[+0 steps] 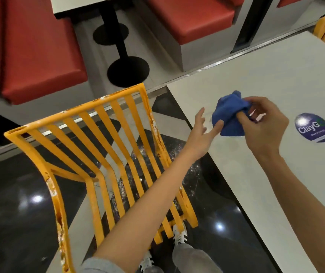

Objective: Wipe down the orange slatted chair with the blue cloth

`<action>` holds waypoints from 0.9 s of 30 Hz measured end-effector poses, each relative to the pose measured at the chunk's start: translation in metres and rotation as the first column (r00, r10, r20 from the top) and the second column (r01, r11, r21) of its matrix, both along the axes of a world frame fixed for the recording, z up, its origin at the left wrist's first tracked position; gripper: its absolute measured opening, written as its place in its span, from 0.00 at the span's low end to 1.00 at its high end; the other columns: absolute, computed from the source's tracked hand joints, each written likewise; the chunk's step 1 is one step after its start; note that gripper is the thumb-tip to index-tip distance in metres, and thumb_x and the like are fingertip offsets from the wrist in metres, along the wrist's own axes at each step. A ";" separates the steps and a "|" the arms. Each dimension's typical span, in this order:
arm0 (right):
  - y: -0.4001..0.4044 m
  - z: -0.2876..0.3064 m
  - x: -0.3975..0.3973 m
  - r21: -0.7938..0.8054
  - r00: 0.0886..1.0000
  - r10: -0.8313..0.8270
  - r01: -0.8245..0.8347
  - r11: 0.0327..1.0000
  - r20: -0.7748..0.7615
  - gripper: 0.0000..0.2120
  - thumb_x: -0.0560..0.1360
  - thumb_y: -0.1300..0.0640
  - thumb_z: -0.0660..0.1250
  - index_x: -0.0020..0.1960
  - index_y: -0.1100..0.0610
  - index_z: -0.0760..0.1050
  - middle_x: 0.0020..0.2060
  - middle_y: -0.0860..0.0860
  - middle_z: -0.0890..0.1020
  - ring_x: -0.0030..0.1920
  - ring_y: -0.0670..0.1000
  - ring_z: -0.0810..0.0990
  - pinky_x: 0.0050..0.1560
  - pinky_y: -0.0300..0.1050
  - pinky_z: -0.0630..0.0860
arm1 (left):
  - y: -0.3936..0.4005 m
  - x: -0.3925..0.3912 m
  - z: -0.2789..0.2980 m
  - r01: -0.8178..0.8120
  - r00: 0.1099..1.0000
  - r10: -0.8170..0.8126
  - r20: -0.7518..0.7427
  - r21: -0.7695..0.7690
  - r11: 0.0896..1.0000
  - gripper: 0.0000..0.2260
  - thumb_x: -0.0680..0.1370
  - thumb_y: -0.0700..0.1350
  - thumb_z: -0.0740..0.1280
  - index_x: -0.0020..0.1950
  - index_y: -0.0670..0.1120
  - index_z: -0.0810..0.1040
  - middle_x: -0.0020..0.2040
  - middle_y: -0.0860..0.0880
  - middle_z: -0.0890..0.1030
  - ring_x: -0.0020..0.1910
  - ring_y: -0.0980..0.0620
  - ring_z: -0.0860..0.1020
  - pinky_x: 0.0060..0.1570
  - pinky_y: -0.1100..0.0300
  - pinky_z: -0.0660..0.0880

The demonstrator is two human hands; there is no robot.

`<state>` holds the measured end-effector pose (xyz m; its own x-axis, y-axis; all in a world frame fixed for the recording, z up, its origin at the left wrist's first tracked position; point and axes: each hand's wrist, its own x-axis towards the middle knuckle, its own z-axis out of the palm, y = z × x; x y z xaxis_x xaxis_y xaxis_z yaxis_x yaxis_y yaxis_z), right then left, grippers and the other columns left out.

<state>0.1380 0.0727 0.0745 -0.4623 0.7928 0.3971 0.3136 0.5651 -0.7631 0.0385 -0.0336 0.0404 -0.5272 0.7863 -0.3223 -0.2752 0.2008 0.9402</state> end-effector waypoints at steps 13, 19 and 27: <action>-0.101 0.021 -0.047 -0.767 0.977 0.135 -0.212 0.605 -0.163 0.11 0.80 0.54 0.64 0.61 0.56 0.71 0.52 0.53 0.81 0.49 0.52 0.82 0.47 0.49 0.80 | -0.111 -0.007 -0.004 -0.249 0.742 0.148 0.653 0.064 0.966 0.43 0.53 0.65 0.80 0.64 0.50 0.74 0.66 0.45 0.77 0.67 0.40 0.74 0.67 0.35 0.66; -0.144 -0.045 -0.053 -0.947 0.965 0.261 -0.056 0.315 0.030 0.14 0.77 0.52 0.67 0.58 0.59 0.75 0.53 0.59 0.82 0.53 0.60 0.82 0.56 0.59 0.78 | -0.170 0.011 -0.048 -0.375 0.632 0.364 0.684 -0.141 0.916 0.38 0.60 0.54 0.83 0.66 0.46 0.76 0.61 0.43 0.82 0.62 0.41 0.79 0.64 0.40 0.73; -0.192 -0.095 -0.055 -0.752 0.832 0.531 -0.244 0.613 0.162 0.13 0.78 0.50 0.67 0.59 0.55 0.72 0.50 0.52 0.80 0.49 0.48 0.80 0.45 0.38 0.75 | -0.245 0.003 -0.090 -0.488 0.465 0.705 0.535 -0.510 0.709 0.47 0.54 0.72 0.75 0.68 0.50 0.74 0.64 0.45 0.76 0.59 0.44 0.75 0.55 0.45 0.75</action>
